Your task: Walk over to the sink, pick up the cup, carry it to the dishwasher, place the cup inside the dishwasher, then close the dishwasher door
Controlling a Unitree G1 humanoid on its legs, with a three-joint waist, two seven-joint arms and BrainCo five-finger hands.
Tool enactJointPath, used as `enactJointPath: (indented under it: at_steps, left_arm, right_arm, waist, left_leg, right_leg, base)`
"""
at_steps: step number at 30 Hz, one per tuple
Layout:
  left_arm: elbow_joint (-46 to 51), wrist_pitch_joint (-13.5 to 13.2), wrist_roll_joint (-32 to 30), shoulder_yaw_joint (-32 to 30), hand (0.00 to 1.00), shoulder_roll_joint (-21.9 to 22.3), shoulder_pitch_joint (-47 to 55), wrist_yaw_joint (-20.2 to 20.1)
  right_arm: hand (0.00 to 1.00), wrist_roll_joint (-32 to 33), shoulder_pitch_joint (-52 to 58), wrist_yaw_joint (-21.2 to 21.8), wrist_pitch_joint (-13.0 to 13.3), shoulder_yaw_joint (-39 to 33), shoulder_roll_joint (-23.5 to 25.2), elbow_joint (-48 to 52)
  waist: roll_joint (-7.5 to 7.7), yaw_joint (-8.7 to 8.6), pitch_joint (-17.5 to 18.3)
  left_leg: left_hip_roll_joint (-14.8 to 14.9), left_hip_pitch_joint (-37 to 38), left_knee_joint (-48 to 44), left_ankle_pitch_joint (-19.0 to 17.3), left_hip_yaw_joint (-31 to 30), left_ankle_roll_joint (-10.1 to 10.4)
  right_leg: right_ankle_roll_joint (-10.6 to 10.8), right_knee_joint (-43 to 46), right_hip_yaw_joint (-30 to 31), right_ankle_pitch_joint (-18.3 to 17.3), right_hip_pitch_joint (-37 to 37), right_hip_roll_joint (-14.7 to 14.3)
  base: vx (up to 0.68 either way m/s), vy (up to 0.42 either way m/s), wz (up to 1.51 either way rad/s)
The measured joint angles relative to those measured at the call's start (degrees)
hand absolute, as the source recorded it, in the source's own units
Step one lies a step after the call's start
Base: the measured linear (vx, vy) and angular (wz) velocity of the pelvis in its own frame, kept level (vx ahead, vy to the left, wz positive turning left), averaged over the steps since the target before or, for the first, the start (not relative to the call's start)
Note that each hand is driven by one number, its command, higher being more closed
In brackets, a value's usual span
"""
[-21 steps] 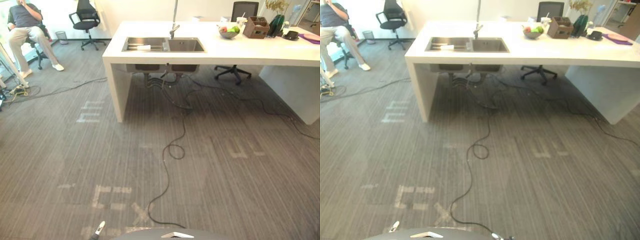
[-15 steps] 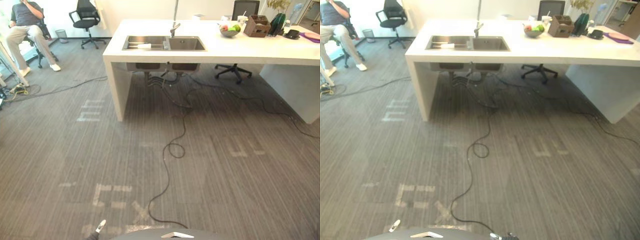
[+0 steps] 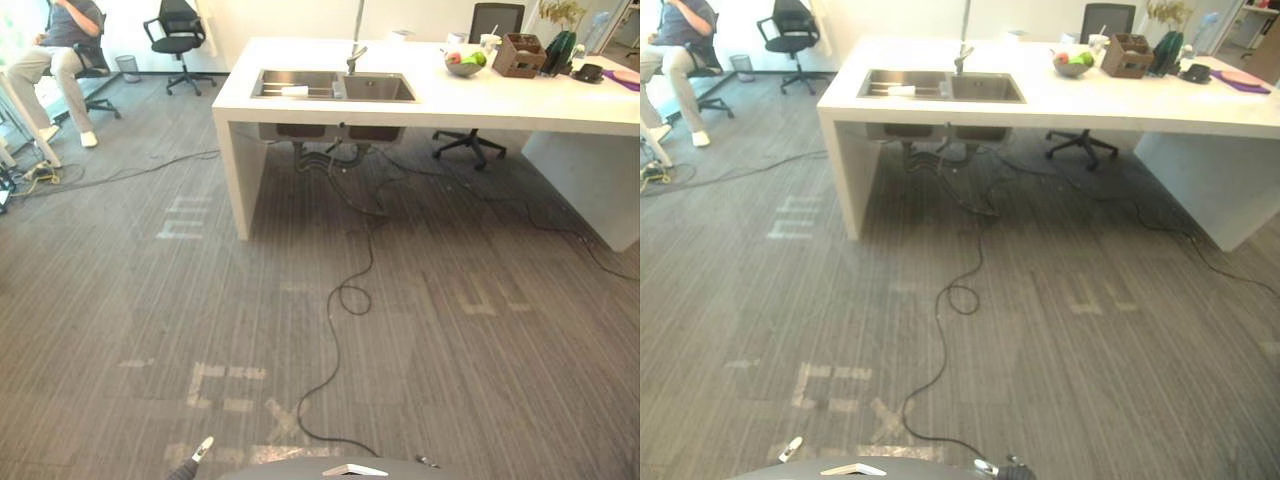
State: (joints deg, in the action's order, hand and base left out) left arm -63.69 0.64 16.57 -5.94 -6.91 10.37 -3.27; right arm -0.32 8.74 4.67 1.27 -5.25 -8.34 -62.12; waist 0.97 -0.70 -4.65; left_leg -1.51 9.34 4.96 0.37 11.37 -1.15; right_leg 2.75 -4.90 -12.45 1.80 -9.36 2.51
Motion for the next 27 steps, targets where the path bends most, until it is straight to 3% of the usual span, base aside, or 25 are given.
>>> enactJointPath:
  at_steps: [9, 19, 21, 23, 26, 27]
  left_arm:
    - [0.07, -1.86, -1.22, 2.04, 0.0, -0.28, -0.12, 1.86]
    - [0.15, -2.11, -0.98, 2.14, 0.0, -0.03, -0.26, 4.98]
    - [0.2, -3.16, -1.04, 2.14, 0.0, -0.2, -0.3, 5.37]
    - [0.5, -3.56, -1.06, 2.18, 0.0, -0.66, -0.29, 5.48]
    - [1.38, -3.48, 0.59, 1.14, 0.0, -1.0, -1.09, 5.79]
    - [1.96, -3.4, 1.76, 0.46, 0.0, -0.85, -1.12, 6.27]
  right_arm:
    - [0.0, -2.27, -0.61, 0.07, 2.99, 0.09, -0.04, -0.79]
    - [0.0, -2.35, -0.95, -0.28, 8.51, 0.56, -0.11, -1.83]
    - [0.0, -2.25, -1.03, -1.17, 9.87, 0.54, 0.24, -1.36]
    - [0.0, -1.3, -0.85, -1.84, 10.31, 0.47, 0.87, -1.11]
    - [0.0, 3.43, -1.14, -2.15, 10.73, -1.72, 2.15, 0.4]
    - [0.0, 4.65, -1.04, -2.13, 11.06, -1.76, 2.35, 0.38]
  waist:
    - [-0.08, 0.0, -1.06]
    - [-0.11, -0.41, -2.48]
    - [0.2, -0.75, -3.31]
    - [0.88, -0.83, -3.68]
    - [1.4, -0.86, -6.94]
    - [1.98, -0.79, -7.66]
  left_leg:
    - [-0.02, 0.9, 0.0, -0.19, 0.16, 0.0]
    - [-0.01, 2.65, -0.04, -0.55, 1.07, -0.17]
    - [-0.57, 2.87, -0.08, -1.58, 0.98, -0.98]
    - [-1.86, 2.94, -0.11, -2.3, 0.45, -1.94]
    - [-1.52, 2.52, -5.38, -4.92, 0.32, -2.89]
    - [-0.82, 3.22, -6.25, -5.85, 0.24, -2.72]
  right_leg:
    - [-0.12, 0.12, 0.34, -0.01, -0.76, -0.03]
    - [0.09, 2.73, 0.88, -1.25, -0.66, 0.31]
    - [1.14, 14.09, 0.77, -7.68, 4.03, 2.32]
    - [3.64, 23.05, 0.9, -10.95, 7.67, 4.77]
    - [-0.24, 47.21, 1.97, -11.23, 18.44, 8.15]
    - [0.31, 48.72, 1.86, -12.67, 19.96, 8.33]
  base:
    - [0.0, -0.004, -0.01]
    - [-0.01, -0.005, -0.05]
    - [-0.04, 0.041, 0.08]
    - [0.03, 0.046, 0.12]
    - [0.04, -0.001, 0.13]
    - [0.13, -0.025, 0.14]
